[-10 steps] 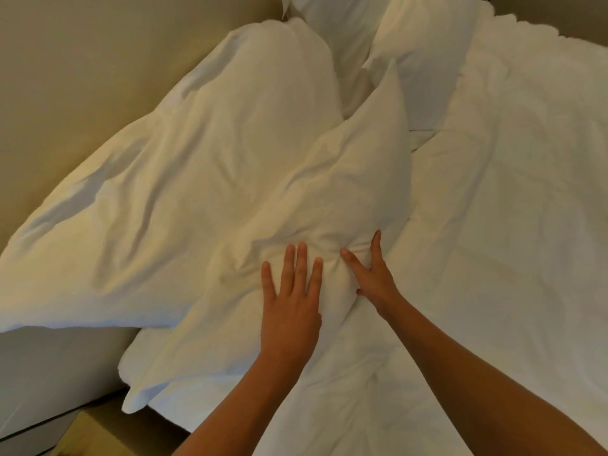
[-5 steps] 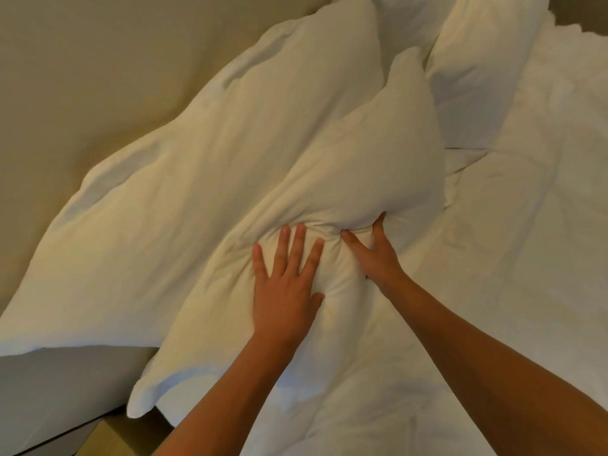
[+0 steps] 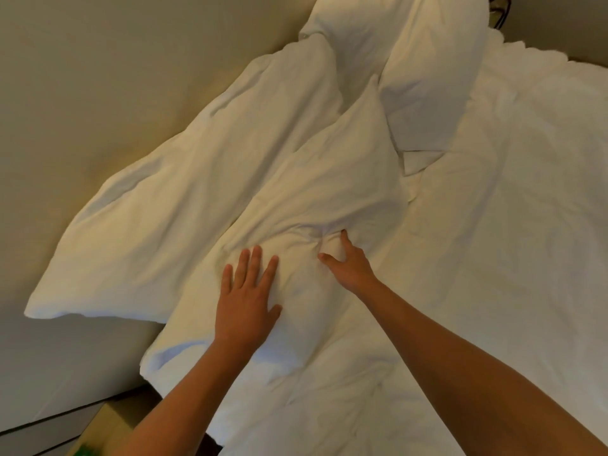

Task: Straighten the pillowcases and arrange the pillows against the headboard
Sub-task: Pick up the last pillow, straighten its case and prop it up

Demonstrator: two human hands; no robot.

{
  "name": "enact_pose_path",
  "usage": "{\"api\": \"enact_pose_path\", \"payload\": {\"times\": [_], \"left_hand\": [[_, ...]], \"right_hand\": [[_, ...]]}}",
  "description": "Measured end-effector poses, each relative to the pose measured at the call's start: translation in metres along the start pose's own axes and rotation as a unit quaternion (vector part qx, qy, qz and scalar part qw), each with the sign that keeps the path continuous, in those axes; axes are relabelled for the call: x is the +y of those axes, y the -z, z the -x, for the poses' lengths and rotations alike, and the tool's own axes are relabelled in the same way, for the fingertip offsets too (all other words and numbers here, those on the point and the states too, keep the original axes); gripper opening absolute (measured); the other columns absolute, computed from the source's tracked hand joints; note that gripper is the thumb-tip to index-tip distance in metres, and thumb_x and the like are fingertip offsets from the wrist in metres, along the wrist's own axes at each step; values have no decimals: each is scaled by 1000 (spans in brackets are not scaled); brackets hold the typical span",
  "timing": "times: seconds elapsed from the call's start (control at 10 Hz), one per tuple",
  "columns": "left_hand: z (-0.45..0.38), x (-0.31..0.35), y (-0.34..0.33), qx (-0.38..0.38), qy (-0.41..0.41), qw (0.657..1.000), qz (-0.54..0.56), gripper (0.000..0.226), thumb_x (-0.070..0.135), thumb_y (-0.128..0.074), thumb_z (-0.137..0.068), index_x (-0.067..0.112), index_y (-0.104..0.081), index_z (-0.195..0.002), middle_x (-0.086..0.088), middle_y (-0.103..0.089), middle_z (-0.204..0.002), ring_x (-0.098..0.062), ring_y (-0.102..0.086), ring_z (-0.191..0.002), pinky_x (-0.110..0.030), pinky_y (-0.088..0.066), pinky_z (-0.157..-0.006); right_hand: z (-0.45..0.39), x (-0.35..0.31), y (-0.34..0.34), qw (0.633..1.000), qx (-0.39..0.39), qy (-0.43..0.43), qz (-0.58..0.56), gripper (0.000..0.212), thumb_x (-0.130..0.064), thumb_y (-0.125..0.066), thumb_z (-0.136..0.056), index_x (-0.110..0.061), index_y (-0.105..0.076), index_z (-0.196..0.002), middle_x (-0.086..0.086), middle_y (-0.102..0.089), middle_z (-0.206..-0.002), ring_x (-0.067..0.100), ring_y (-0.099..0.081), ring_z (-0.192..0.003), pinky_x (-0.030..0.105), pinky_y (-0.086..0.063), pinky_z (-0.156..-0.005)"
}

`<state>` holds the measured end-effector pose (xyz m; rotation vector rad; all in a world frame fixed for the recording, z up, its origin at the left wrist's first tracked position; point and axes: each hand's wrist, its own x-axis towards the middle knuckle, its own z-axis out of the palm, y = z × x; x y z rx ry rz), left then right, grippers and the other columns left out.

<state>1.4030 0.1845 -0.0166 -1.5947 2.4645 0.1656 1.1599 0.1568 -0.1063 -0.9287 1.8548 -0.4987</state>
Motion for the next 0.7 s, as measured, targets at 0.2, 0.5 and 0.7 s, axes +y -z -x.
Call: {"api": "enact_pose_path", "payload": {"times": [0.2, 0.5, 0.7], "left_hand": [[50, -14, 10, -46, 40, 998, 11, 91, 54, -57, -95, 30, -2, -164, -4, 14, -171, -28, 12, -158, -53, -10, -127], [91, -42, 12, -61, 33, 994, 87, 85, 52, -56, -97, 31, -7, -164, -6, 10, -172, -29, 6, -159, -49, -7, -127], [104, -60, 18, -60, 12, 990, 128, 80, 52, -52, -99, 29, -11, -164, -9, 5, -172, -28, 4, -159, -49, -6, -127]], "right_hand": [[56, 4, -8, 996, -68, 45, 45, 93, -60, -66, -92, -30, -18, -166, 15, -29, -167, 34, -33, -152, 46, -35, -121], [165, 5, -24, 996, -83, 14, 29, 70, -53, -67, -95, -27, -43, -156, 7, -50, -156, 23, -51, -139, 31, -41, -105], [268, -34, 12, 999, -15, 19, 28, 40, -46, -65, -98, -24, -67, -131, 0, -72, -124, 12, -67, -109, 39, -55, -101]]}}
